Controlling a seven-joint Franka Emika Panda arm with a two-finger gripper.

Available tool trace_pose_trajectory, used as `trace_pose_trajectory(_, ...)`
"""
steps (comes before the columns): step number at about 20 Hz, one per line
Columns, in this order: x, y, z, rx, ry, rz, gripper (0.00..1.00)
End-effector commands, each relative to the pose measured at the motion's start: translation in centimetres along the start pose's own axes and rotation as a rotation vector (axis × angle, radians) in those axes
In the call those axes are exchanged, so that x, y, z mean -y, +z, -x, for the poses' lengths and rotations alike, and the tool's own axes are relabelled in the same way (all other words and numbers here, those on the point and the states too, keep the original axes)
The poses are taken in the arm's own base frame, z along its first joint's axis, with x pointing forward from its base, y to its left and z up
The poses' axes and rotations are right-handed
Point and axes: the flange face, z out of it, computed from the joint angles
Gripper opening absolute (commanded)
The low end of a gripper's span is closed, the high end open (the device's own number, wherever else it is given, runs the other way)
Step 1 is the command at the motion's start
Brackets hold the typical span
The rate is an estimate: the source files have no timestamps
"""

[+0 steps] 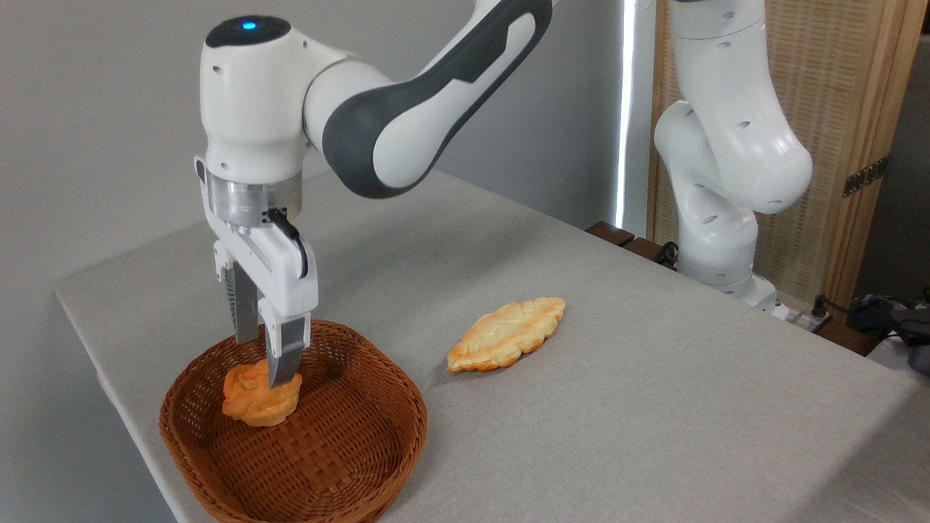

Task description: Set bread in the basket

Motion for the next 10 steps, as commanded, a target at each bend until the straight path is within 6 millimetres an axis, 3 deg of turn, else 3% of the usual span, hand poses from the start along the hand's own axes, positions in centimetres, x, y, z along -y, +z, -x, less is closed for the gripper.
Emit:
trace_pose_trajectory(1,-1.3,-4.9,1.0,0.02,0.003,0.049,1.0)
trace_pose_trajectory(5,-2.7,-7.8,2.5,0.103,0.032,0.088,1.0)
trace_pose_trajectory(10,-2.7,-11.3,5.1,0.182,-0.017,0.077,1.0)
